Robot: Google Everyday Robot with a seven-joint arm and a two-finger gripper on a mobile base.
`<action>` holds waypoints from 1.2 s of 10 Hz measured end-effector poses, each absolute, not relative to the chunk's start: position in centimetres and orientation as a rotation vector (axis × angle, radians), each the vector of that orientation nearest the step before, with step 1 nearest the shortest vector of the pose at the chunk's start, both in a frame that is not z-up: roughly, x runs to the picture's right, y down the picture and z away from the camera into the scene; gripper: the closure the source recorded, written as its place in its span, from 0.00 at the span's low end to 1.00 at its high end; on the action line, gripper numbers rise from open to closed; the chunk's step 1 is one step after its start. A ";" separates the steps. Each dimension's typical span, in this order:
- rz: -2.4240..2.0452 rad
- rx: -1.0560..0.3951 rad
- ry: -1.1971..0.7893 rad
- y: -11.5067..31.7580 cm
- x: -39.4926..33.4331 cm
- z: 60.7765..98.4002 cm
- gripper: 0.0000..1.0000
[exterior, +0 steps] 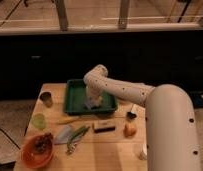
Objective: Wipe tray with sponge
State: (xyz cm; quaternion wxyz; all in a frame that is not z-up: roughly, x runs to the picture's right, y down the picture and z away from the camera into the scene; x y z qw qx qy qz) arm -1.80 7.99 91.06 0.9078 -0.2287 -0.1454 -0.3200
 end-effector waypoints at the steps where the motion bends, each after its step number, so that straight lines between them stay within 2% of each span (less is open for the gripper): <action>1: -0.643 -0.477 -0.286 8.1 -0.3 91.2 0.81; 2: -0.598 -0.487 -0.261 8.2 2.3 91.5 0.81; 6: -0.555 -0.475 -0.229 6.1 3.8 92.7 0.81; 9: -0.581 -0.447 -0.249 4.1 0.2 93.4 0.81; 12: -0.658 -0.427 -0.301 4.0 -3.8 92.8 0.81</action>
